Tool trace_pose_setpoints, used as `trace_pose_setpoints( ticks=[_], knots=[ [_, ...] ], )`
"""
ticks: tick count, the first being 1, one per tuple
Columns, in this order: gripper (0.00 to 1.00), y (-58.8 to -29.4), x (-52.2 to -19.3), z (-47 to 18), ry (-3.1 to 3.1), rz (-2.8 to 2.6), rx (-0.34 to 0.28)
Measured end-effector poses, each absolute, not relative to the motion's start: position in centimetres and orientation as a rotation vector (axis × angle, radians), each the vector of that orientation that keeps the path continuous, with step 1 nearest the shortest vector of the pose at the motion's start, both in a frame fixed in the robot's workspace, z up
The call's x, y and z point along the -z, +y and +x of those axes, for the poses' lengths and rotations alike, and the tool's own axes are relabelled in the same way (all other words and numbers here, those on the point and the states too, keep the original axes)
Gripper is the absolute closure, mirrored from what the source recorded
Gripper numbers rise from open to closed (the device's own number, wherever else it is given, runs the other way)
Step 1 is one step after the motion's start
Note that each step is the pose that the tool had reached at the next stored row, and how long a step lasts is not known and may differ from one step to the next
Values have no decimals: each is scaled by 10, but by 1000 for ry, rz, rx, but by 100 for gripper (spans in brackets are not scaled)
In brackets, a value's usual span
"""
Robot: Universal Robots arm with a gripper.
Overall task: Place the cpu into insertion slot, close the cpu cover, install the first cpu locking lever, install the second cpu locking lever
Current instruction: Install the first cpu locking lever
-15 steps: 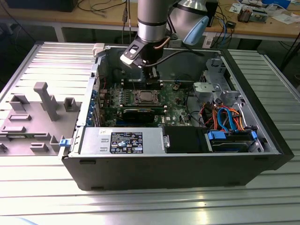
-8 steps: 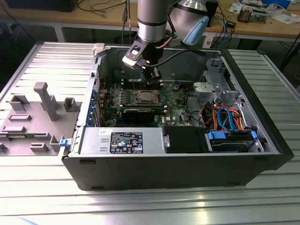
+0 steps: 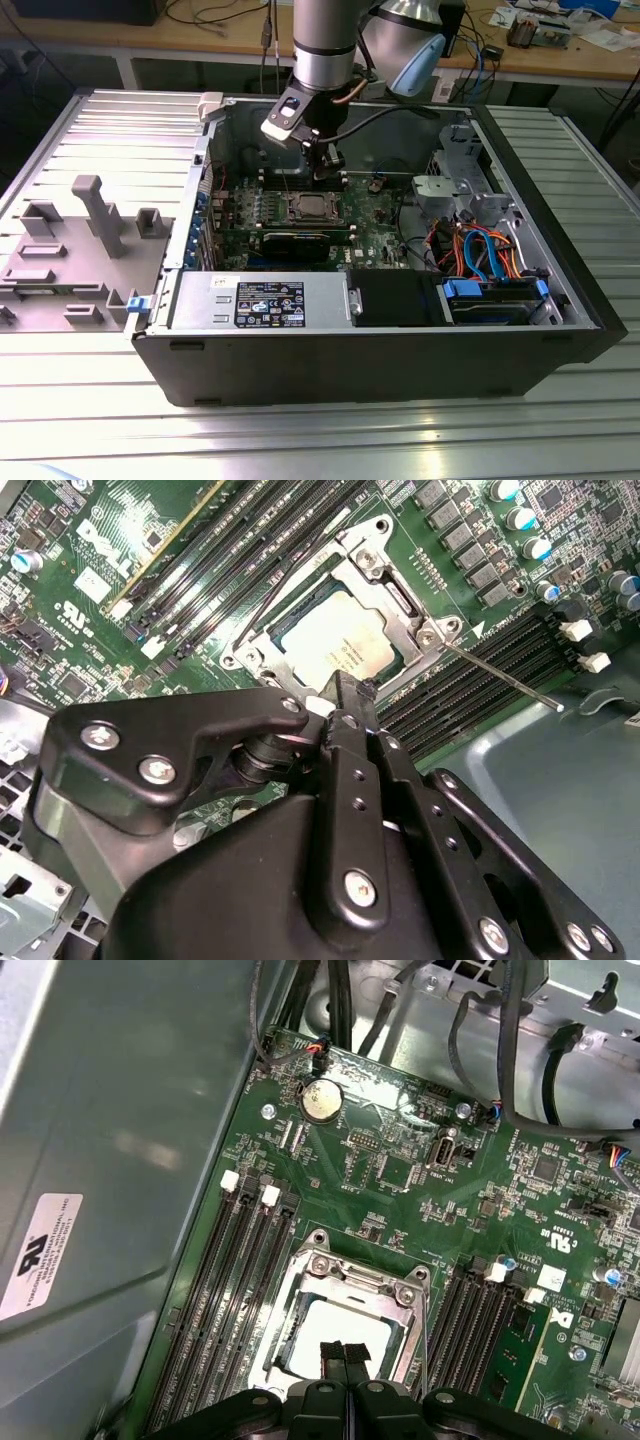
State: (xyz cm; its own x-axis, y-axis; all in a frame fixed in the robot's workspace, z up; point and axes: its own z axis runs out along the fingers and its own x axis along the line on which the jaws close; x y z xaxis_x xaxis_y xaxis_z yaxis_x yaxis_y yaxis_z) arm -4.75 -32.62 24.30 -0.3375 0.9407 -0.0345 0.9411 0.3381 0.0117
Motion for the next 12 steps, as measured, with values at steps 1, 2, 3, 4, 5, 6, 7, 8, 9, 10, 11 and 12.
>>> trace_pose_setpoints(
  ticks=[1,2,3,4,5,6,7,8,9,10,11,12],
  knots=[
    [89,-326,-243,-48,2542,1786,16],
    [89,-326,-243,-47,2546,1780,16],
    [89,-326,-243,-47,2570,1744,15],
    [89,-326,-243,-47,2598,1702,14],
    [89,-326,-243,-48,2617,1673,14],
    [89,-326,-243,-47,2633,1648,13],
    [89,-326,-243,-47,2653,1615,12],
    [89,-326,-243,-48,2667,1592,12],
    [89,-326,-243,-48,2674,1580,12],
    [89,-326,-244,-48,2675,1578,12],
    [89,-326,-247,-48,2677,1575,12],
    [89,-326,-249,-48,2678,1572,11]
  ],
)
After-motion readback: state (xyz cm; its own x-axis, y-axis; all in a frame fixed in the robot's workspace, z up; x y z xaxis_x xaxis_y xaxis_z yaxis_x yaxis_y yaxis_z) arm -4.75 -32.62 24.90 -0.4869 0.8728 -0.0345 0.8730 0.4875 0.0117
